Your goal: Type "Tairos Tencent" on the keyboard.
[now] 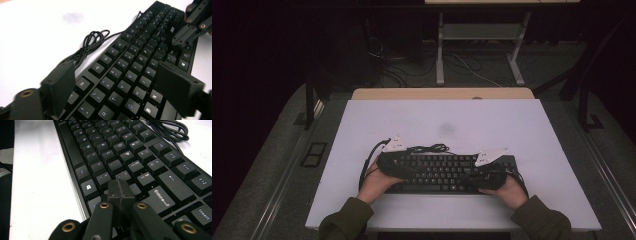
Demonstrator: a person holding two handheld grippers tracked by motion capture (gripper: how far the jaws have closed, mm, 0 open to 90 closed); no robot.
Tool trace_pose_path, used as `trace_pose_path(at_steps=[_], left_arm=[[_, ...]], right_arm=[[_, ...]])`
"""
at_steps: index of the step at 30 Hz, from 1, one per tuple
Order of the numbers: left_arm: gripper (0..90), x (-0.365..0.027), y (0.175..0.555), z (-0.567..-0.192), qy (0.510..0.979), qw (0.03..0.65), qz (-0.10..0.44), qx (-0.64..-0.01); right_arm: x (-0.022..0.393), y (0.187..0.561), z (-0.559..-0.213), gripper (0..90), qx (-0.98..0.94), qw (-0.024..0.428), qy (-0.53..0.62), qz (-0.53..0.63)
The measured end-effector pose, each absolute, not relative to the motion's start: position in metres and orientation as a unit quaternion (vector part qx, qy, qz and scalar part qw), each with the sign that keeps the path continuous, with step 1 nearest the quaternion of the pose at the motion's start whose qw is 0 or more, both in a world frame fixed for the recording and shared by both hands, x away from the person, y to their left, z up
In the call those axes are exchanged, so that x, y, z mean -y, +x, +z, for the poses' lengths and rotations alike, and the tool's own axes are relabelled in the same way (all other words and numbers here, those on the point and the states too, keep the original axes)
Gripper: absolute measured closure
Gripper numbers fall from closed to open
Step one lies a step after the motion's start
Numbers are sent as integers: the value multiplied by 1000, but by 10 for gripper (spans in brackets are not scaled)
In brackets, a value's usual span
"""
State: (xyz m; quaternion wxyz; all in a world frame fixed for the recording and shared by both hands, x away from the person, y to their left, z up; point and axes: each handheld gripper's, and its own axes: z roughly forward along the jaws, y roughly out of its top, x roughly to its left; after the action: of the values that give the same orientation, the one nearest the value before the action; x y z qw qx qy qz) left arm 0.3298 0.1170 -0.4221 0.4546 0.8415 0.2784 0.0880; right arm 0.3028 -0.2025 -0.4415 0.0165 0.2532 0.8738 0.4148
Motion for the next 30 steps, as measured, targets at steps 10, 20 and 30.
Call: trace_pose_path(at_steps=[10, 20, 30], left_arm=[[581, -123, 331, -426, 844, 452, 67, -279], [836, -121, 331, -427, 856, 432, 51, -278], [890, -119, 332, -431, 864, 414, 49, -281]], right_arm=[[203, 303, -442, 892, -873, 16, 253, 416], [203, 303, -442, 892, -873, 15, 253, 416], [203, 303, -442, 892, -873, 15, 253, 417]])
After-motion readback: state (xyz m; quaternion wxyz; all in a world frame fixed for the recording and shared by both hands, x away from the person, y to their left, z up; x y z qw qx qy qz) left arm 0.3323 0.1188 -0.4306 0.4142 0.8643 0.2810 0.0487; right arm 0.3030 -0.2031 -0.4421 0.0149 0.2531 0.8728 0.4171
